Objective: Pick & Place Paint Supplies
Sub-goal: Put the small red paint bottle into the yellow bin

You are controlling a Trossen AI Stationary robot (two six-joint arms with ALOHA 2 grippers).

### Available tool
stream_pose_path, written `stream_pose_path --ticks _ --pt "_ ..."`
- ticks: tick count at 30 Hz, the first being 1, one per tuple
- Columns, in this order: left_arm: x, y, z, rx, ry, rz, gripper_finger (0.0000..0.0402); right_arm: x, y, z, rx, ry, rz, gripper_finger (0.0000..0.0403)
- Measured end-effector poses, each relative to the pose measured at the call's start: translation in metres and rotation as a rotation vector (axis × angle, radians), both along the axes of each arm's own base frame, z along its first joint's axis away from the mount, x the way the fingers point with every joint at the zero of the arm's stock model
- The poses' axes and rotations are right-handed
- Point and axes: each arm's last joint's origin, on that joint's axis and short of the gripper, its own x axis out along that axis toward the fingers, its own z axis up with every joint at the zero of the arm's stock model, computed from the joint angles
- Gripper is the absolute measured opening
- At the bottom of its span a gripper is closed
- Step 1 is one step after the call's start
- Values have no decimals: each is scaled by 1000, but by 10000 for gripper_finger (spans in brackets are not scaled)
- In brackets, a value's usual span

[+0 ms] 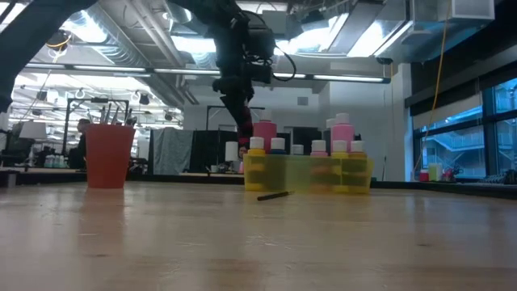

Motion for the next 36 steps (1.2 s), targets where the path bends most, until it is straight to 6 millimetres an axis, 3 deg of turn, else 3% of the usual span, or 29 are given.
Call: stream_pose_path --ticks 11,27,36 --pt "2 0 0 -18 -25 -28 130 3 -7 0 -16 13 7 261" --pt "9 12 -23 -73 -19 -11 130 3 -7 0 -17 14 7 261" --pt "10 14 -22 -93 -55 -11 130 5 -11 0 -23 21 6 261"
